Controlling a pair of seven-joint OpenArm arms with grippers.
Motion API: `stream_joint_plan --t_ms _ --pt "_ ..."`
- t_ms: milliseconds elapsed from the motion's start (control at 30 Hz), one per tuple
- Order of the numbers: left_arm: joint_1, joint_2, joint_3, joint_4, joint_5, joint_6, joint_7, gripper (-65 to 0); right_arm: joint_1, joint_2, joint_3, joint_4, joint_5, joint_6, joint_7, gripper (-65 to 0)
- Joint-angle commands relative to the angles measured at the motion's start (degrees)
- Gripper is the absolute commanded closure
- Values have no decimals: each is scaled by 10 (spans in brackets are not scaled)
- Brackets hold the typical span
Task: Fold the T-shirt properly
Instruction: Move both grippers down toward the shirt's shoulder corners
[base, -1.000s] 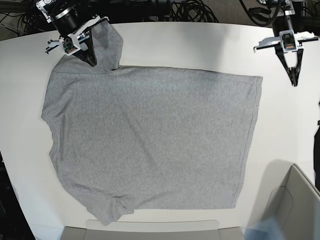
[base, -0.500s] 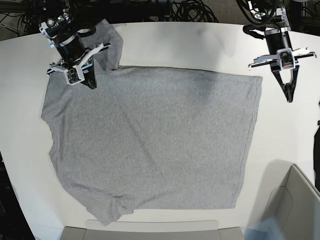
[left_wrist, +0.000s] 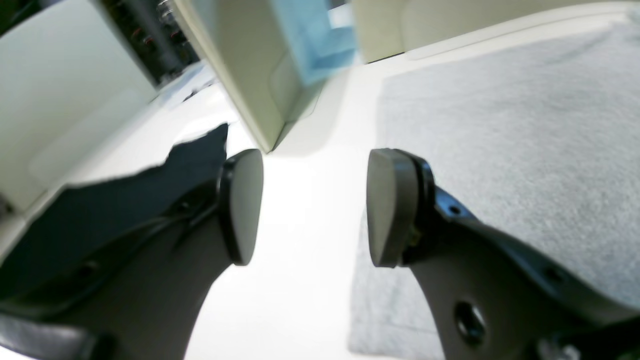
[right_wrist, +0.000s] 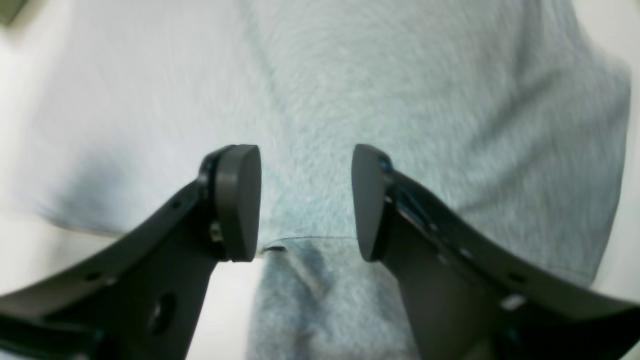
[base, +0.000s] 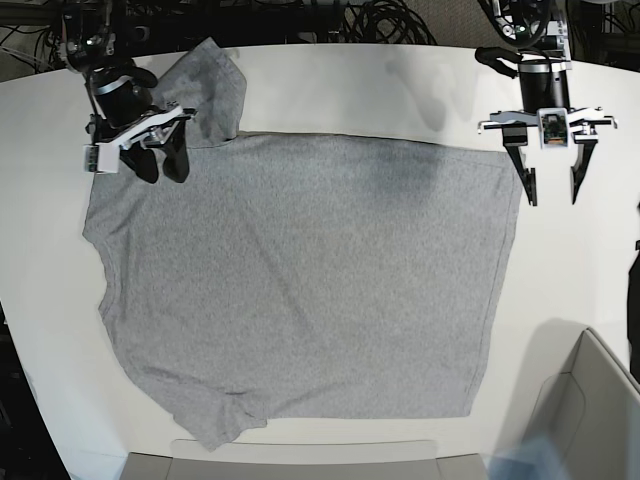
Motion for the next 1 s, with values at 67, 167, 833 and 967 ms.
stream_joint_plan --t_ms 67,167,833,967 --pt "3 -7 -7 10 0 7 -5 -333 -44 39 63 9 119 4 13 -298" --pt "3 -26 -3 10 0 6 -5 -333 -102 45 129 8 195 4 13 -298" --pt "2 -55 29 -4 3 6 -4 -332 -108 -53 70 -193 163 38 13 -297" --pt "0 -55 29 -4 0 6 -4 -332 -98 -60 53 -228 177 38 13 -297"
